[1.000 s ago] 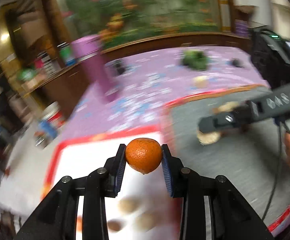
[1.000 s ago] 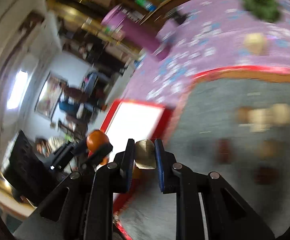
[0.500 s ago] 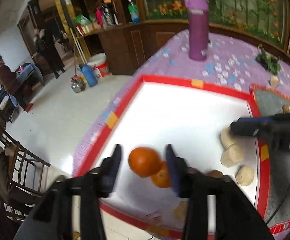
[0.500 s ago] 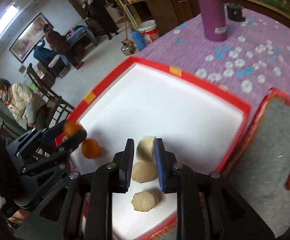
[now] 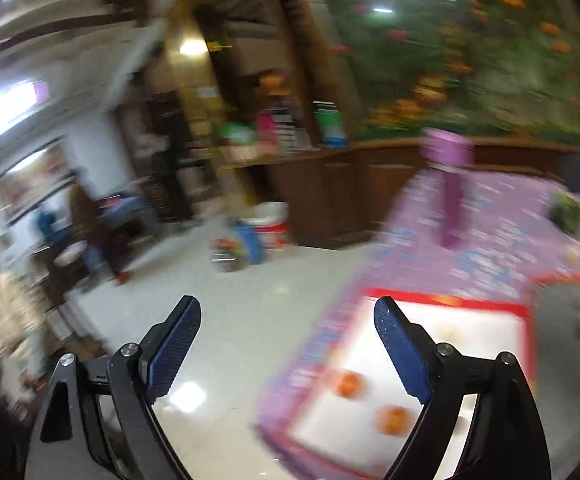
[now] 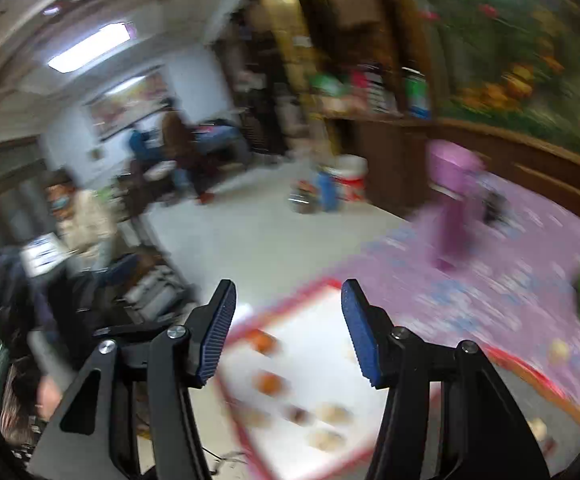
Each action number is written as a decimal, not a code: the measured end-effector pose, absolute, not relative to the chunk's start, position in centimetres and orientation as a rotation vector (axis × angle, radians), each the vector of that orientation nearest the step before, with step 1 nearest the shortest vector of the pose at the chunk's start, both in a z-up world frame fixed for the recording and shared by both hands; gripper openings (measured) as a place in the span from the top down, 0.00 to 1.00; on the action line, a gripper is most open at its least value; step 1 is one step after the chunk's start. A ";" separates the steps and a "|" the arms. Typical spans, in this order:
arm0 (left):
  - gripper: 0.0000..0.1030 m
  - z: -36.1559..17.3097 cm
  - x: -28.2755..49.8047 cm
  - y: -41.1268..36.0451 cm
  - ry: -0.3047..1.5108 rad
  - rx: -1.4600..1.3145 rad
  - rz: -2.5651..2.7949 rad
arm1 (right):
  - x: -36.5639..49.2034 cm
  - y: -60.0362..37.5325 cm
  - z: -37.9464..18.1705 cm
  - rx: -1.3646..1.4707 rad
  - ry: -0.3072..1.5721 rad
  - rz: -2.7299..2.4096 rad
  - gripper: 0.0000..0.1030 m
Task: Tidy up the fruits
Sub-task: 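Grasp a red date with the left tool while the right tool grasps another date, then lower both red dates into the white tray and open both tools, then grasp a brown round fruit with the left tool while the right tool grasps a red date, then carry both items over the tray and open both tools to drop them, then move both tools back to the mat toward the remaining beige pieces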
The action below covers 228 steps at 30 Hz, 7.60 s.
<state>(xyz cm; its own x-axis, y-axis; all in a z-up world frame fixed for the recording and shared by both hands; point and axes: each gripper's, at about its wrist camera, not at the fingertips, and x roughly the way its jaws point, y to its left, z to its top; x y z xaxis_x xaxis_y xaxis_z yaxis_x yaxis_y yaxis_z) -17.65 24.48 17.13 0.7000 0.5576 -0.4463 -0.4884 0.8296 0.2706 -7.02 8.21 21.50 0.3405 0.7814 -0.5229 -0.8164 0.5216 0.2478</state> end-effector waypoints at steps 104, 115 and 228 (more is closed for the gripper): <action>0.31 7.4 -14.5 15.0 0.682 0.097 0.287 | -2.8 -11.4 3.8 -0.147 0.871 0.702 0.51; 0.28 9.9 -14.3 9.1 0.656 0.186 0.157 | -0.7 -10.7 1.4 -0.207 0.913 0.696 0.66; 0.22 7.0 -5.7 4.6 0.777 0.236 0.062 | 7.7 -13.9 2.4 0.257 1.091 0.571 0.52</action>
<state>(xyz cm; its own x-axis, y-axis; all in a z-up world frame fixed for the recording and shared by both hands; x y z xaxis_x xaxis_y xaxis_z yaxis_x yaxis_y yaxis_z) -5.72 4.64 7.05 0.7129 0.1419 -0.6868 0.0313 0.9719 0.2333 7.72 -13.89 2.40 0.3368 0.5544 -0.7611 -0.3087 0.8286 0.4670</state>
